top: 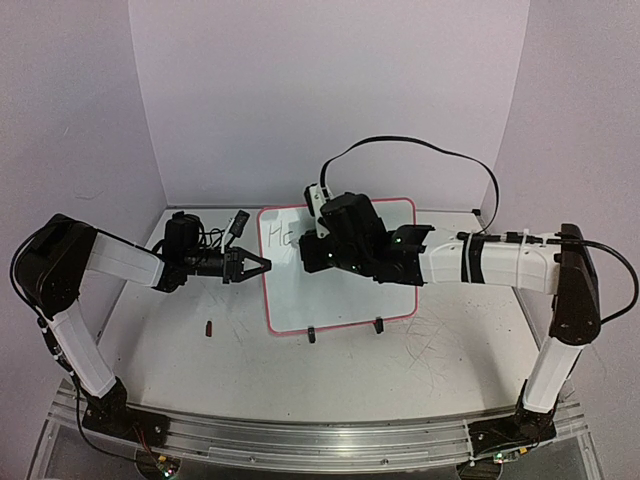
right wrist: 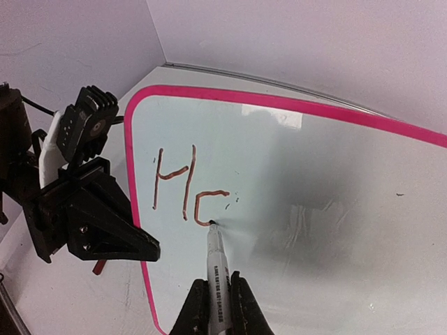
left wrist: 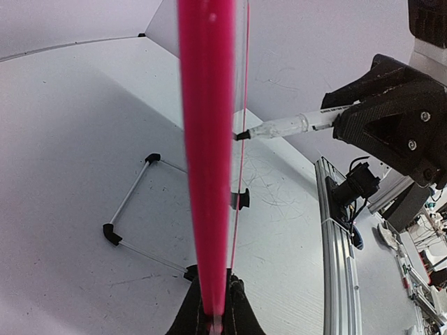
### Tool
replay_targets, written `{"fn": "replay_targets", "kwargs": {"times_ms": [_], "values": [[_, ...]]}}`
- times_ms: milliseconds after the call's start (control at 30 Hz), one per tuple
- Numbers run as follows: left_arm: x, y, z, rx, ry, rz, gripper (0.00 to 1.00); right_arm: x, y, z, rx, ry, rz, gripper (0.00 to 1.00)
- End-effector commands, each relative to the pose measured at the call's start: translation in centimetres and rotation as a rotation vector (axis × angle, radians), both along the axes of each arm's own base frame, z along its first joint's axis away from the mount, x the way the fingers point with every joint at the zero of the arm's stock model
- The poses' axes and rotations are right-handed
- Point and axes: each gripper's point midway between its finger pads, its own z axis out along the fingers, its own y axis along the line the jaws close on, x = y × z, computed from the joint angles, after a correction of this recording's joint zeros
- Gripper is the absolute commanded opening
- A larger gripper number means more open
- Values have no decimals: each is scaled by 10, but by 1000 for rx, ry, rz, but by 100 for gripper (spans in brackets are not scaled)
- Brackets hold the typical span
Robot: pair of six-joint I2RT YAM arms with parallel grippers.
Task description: Write a sentence on the whiteboard
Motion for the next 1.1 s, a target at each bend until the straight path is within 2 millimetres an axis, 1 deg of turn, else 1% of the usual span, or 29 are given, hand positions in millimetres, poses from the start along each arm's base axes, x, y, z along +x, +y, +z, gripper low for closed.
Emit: {"fn": "replay_targets", "kwargs": {"times_ms": [0, 567, 833, 900, 1067], "values": [[-7, -5, 10, -1, -53, -14, 0, 21, -17, 39, 47, -81, -97, 0], [-6, -5, 9, 0, -50, -15, 0, 31, -23, 51, 62, -108, -117, 0], [-6, -5, 9, 0, -49, -14, 0, 29, -19, 42, 63, -84, -97, 0], [-5, -5, 9, -1, -50, -14, 0, 28, -18, 42, 67, -80, -87, 0], [-4, -6, 10, -2, -51, -15, 0, 19, -17, 33, 48, -59, -59, 0]]}}
